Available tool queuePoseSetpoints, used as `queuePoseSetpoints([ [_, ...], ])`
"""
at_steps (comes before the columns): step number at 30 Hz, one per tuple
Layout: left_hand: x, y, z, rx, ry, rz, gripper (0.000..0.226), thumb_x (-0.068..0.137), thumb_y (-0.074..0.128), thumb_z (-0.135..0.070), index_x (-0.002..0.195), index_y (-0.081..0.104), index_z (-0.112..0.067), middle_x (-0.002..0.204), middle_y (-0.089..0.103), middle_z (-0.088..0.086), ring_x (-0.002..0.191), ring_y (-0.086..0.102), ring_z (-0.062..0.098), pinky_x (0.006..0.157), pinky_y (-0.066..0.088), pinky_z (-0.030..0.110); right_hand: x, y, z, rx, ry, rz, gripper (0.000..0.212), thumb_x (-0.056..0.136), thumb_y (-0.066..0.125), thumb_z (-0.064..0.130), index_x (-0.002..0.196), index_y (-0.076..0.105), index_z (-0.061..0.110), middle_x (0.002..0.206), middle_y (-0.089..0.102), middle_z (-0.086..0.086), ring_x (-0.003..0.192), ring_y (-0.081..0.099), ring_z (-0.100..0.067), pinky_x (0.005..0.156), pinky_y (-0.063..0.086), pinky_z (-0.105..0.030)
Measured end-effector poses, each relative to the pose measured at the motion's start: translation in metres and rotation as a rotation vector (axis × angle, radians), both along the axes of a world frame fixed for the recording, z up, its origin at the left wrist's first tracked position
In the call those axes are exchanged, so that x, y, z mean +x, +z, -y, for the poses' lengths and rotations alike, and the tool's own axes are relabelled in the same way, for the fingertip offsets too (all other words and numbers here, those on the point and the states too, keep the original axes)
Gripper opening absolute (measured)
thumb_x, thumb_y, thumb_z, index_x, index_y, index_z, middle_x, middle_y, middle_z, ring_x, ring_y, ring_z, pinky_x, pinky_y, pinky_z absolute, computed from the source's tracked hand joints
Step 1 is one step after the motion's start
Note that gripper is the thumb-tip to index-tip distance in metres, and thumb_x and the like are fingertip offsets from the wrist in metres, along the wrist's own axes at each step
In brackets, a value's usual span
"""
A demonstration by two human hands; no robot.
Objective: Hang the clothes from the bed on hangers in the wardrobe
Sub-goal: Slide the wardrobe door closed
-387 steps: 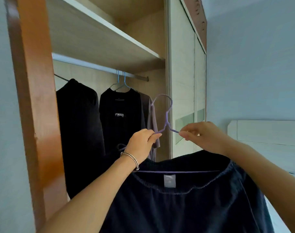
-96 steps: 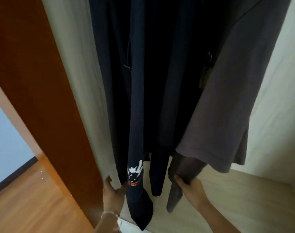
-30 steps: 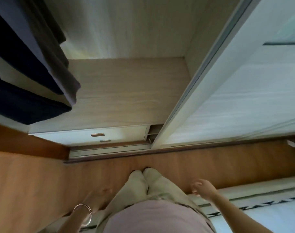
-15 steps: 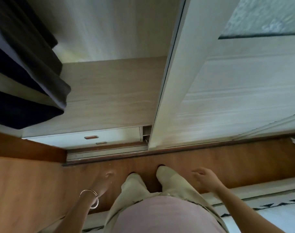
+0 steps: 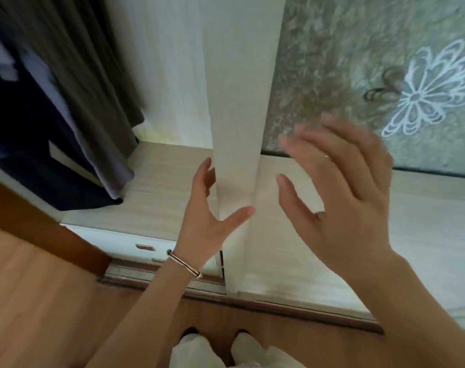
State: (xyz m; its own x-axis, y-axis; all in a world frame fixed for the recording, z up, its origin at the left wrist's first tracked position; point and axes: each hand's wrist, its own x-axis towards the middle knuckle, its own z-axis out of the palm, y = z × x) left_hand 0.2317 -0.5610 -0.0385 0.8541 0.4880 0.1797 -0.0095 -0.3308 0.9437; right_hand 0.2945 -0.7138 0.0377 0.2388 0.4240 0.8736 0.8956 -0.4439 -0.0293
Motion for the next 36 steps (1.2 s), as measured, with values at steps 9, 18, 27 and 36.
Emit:
queuePoseSetpoints([
  [9, 0.018, 0.018, 0.010, 0.081, 0.164, -0.034, 0.063, 0.062, 0.083, -0.024, 0.103, 0.035, -0.030, 0.086, 0.051, -0.024, 0.074, 0.055, -0.011, 0.057, 0.037, -0.004, 0.011, 0.018, -0.036, -0.024, -0.129, -0.025, 0.052, 0.089, 0.057, 0.035, 0.127, 0.053, -0.001, 0.140, 0.044, -0.005, 0.131, 0.019, -0.042, 0.112, 0.003, -0.053],
  [18, 0.001, 0.020, -0.026, 0.094, 0.222, -0.085, 0.063, 0.060, 0.083, -0.025, 0.100, 0.037, -0.037, 0.085, 0.054, -0.026, 0.076, 0.052, -0.023, 0.059, 0.040, -0.002, 0.001, 0.016, -0.083, 0.108, -0.004, -0.083, 0.039, 0.091, 0.052, 0.022, 0.125, 0.048, 0.005, 0.137, 0.039, 0.003, 0.140, 0.002, -0.012, 0.116, -0.009, -0.041],
  [27, -0.043, 0.021, -0.130, 0.183, 0.294, -0.099, 0.060, 0.062, 0.080, -0.030, 0.111, 0.045, -0.034, 0.089, 0.055, -0.022, 0.081, 0.055, -0.007, 0.064, 0.041, -0.004, -0.041, 0.018, -0.193, 0.067, -0.036, -0.056, 0.041, 0.084, 0.057, 0.014, 0.122, 0.055, 0.000, 0.138, 0.037, 0.001, 0.135, 0.011, -0.023, 0.116, -0.010, -0.042],
  [36, -0.103, 0.025, -0.279, 0.147, 0.312, -0.060, 0.078, 0.066, 0.080, -0.026, 0.129, 0.035, -0.028, 0.100, 0.050, -0.032, 0.086, 0.048, -0.030, 0.065, 0.039, -0.007, -0.096, 0.017, -0.340, -0.028, -0.107, 0.049, 0.047, 0.082, 0.056, 0.022, 0.126, 0.052, 0.005, 0.142, 0.044, 0.001, 0.139, 0.011, -0.029, 0.117, -0.005, -0.045],
])
